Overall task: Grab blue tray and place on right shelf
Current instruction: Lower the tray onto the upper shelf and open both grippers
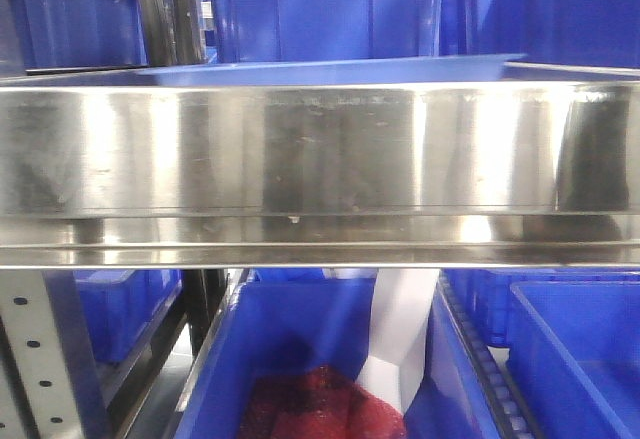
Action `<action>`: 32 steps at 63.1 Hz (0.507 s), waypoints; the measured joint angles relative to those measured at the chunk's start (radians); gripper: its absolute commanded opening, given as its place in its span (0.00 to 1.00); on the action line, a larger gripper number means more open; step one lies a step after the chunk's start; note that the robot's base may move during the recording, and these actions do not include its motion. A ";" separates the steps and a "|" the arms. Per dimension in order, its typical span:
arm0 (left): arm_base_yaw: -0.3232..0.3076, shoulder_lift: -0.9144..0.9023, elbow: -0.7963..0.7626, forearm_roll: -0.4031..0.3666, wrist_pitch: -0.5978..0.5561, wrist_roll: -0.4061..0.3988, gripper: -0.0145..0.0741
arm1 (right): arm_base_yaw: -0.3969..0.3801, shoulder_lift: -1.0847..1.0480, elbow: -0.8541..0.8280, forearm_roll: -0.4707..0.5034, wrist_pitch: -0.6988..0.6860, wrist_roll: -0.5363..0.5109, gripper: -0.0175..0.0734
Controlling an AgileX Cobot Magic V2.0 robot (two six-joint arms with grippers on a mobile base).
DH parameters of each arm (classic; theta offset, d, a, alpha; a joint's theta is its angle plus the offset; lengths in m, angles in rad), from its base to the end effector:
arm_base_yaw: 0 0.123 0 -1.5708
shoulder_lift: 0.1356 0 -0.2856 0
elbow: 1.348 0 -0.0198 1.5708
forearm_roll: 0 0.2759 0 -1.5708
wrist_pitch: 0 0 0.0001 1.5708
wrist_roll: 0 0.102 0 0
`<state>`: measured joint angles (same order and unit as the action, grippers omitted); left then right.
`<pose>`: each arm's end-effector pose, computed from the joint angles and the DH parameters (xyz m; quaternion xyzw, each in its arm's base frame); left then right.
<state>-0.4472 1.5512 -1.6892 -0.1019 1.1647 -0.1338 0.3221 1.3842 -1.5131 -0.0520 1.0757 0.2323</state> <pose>0.3183 -0.1632 0.4057 0.1436 0.9384 -0.1374 0.2825 0.3023 0.0960 0.4095 -0.0457 0.9360 0.0705 0.3418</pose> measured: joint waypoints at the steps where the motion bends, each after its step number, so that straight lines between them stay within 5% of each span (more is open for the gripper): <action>1: -0.009 -0.028 0.007 0.005 -0.009 0.000 0.47 | 0.000 -0.016 0.005 0.000 0.000 -0.002 0.49; 9: -0.066 -0.203 0.120 0.013 -0.074 0.000 0.25 | 0.000 -0.180 0.087 0.000 -0.011 -0.015 0.24; 15: -0.092 -0.349 0.239 0.017 -0.135 0.000 0.11 | 0.000 -0.324 0.182 0.000 -0.043 -0.023 0.25; 32: -0.096 -0.736 0.636 0.026 -0.332 0.002 0.11 | 0.000 -0.717 0.565 -0.013 -0.211 -0.047 0.25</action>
<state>-0.5433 0.8152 -1.0535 -0.0763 0.8325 -0.1322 0.3221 0.6673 -0.9480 -0.0654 0.8652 0.1852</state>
